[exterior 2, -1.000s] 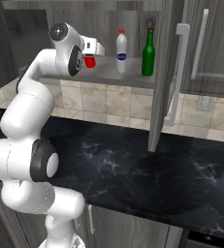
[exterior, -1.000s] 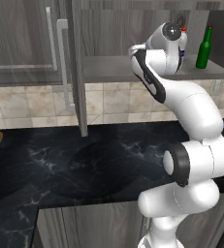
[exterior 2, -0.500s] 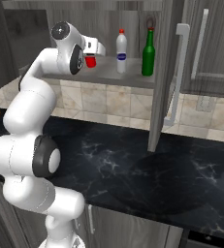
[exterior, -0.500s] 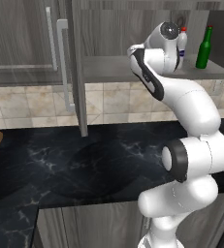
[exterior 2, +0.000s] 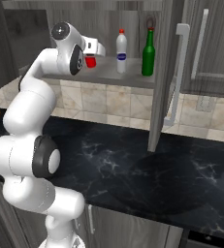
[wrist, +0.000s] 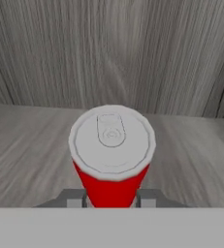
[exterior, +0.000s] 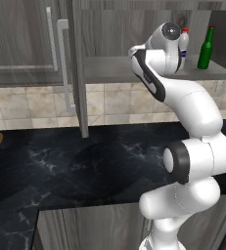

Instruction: Pick the beer, bottled water, can from the counter and place them in the open cabinet.

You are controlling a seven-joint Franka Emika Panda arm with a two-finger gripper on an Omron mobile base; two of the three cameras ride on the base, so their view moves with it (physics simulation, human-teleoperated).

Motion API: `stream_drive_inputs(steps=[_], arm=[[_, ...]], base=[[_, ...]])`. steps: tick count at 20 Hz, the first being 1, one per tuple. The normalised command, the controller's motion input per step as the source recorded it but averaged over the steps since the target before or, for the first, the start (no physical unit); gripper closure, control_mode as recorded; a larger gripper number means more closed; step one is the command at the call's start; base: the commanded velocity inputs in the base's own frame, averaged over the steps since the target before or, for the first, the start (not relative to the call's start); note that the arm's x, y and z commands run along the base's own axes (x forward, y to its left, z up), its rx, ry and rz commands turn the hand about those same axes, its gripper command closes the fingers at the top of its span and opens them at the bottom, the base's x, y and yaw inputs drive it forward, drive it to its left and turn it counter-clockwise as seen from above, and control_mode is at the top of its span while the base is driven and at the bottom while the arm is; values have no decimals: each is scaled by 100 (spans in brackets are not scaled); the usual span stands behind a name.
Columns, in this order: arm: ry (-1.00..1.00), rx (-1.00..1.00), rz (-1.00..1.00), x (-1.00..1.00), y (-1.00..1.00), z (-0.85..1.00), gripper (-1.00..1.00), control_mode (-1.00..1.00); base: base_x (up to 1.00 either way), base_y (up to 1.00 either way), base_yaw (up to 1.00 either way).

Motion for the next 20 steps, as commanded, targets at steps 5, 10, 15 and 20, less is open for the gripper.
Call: stream_drive_inputs(steps=[5,10,15,20], arm=[[0,0,0,2,0,-9,-100,-100],[0,0,0,12,0,-2,-100,-100],[0,0,0,7,0,0,-100,-100],[0,0,0,-24,0,0,-100,-100]], base=[[0,0,0],[0,0,0],[0,0,0],[0,0,0]])
